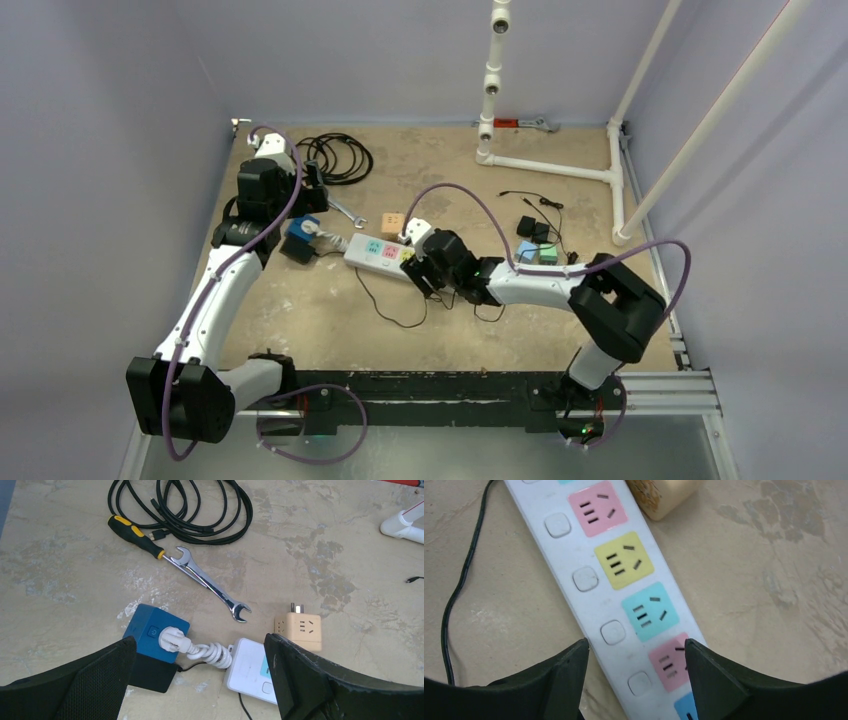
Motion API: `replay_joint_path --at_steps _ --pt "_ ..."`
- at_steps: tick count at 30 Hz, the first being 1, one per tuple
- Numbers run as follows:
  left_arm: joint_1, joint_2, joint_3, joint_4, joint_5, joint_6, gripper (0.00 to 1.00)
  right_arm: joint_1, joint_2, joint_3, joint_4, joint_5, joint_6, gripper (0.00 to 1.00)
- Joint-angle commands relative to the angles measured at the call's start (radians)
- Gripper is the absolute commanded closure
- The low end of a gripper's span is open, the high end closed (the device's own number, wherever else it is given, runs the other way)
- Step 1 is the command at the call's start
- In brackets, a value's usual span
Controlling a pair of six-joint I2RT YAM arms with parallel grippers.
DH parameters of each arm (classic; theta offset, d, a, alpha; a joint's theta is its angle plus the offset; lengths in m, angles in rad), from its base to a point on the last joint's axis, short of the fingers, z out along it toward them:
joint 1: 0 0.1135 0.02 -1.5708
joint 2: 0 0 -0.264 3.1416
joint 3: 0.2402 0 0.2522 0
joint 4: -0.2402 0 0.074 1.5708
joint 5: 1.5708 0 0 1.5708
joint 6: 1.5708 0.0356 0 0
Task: Pull the plug off the socket
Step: Move the socket to the center of the board.
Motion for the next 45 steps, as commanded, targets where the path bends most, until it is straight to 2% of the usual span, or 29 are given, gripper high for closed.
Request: replay_joint_path --at_steps 1,3,7,9,11,16,21,25,31,38,45 --pt "0.004 -0.014 -0.001 0.028 0.007 -0.005 0.01 -0.011 -0.092 -0.009 -0.041 0.071 0.055 0.27" --pt "0.004 -0.013 0.000 0.026 -0.002 -0.002 0.01 -0.013 -0.121 -0.008 -0.045 0.062 0.054 0.25" --pt "0.004 -0.023 0.000 0.024 -0.029 0.003 0.01 -0.014 -0.169 0.002 -0.045 -0.003 0.052 0.06" --pt "0.003 -0.027 -0.001 0.024 -0.039 0.004 0.01 -0.014 -0.186 0.029 -0.071 -0.025 0.057 0.01" --pt "0.004 -0.027 -0.001 0.024 -0.038 0.005 0.01 -0.012 -0.209 0.056 -0.088 -0.042 0.048 0.01" --pt "0.004 -0.028 0.000 0.027 -0.040 0.001 0.01 -0.006 -0.241 0.116 -0.027 -0.206 0.100 0.01" --pt "0.053 -0.039 0.017 0.004 -0.156 0.014 0.01 -0.001 -0.082 0.276 -0.029 -0.246 0.135 0.11" --pt "0.135 -0.050 0.001 0.029 -0.098 -0.016 0.01 0.008 0.070 0.393 0.013 -0.300 0.121 0.16" --pt "0.190 -0.048 0.006 0.028 -0.081 -0.020 0.00 0.023 0.264 0.544 0.105 -0.345 0.111 0.21" --pt "0.197 -0.048 0.005 0.035 -0.041 -0.021 0.01 0.034 0.471 0.708 0.146 -0.311 0.082 0.26" --pt "0.196 -0.052 0.006 0.034 -0.030 -0.009 0.01 0.044 0.625 0.886 0.111 -0.286 0.035 0.32"
